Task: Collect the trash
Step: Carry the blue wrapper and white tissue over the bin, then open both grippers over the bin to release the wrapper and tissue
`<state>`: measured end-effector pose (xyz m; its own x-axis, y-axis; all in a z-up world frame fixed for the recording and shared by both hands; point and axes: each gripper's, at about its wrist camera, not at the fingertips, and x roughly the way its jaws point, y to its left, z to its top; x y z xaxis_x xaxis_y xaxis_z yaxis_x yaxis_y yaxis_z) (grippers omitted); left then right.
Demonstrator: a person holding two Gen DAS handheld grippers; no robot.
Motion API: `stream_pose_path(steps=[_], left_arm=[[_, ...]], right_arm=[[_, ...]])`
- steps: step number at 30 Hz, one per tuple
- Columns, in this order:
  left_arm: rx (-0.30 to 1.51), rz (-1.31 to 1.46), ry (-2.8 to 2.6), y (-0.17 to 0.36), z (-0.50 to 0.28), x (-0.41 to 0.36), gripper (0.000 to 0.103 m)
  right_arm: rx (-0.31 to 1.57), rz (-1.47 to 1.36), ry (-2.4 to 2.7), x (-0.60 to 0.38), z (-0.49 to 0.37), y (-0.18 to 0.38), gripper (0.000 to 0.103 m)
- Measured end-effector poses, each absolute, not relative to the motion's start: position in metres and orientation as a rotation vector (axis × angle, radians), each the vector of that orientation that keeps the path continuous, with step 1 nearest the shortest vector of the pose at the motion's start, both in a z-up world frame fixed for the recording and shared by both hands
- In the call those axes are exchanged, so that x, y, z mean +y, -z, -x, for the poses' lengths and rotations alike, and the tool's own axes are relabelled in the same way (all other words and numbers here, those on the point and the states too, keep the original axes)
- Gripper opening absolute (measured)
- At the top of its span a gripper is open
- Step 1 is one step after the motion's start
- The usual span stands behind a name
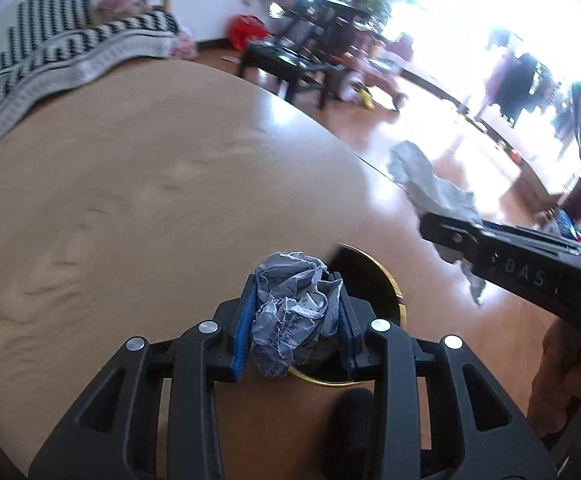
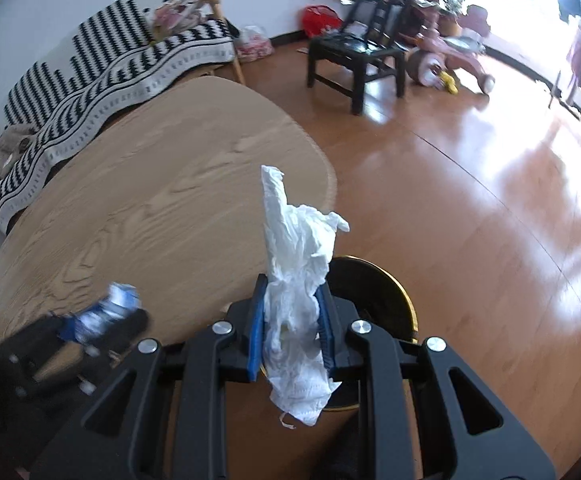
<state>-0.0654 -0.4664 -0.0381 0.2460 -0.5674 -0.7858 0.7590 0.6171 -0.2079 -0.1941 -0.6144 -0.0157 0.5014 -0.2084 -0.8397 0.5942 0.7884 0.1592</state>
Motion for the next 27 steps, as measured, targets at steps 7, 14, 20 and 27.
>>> stream_pose_path(steps=[7, 14, 20, 27], left_arm=[[0.986, -0.275, 0.985, 0.057, 0.090, -0.508, 0.034], [1.003, -0.286, 1.001, 0.068, 0.084, -0.515, 0.035], [1.011, -0.295, 1.005, 0.073, 0.084, -0.516, 0.035], [1.013, -0.290, 1.009, 0.074, 0.080, -0.521, 0.037]], right_arm=[[0.984, -0.510, 0.524, -0.638, 0.209, 0.035, 0.023], [1.016, -0.520, 0.513, -0.638, 0.203, 0.040, 0.023], [1.023, -0.535, 0.519, -0.642, 0.201, 0.043, 0.023], [1.032, -0.559, 0.528, -0.650, 0.203, 0.046, 0.025]])
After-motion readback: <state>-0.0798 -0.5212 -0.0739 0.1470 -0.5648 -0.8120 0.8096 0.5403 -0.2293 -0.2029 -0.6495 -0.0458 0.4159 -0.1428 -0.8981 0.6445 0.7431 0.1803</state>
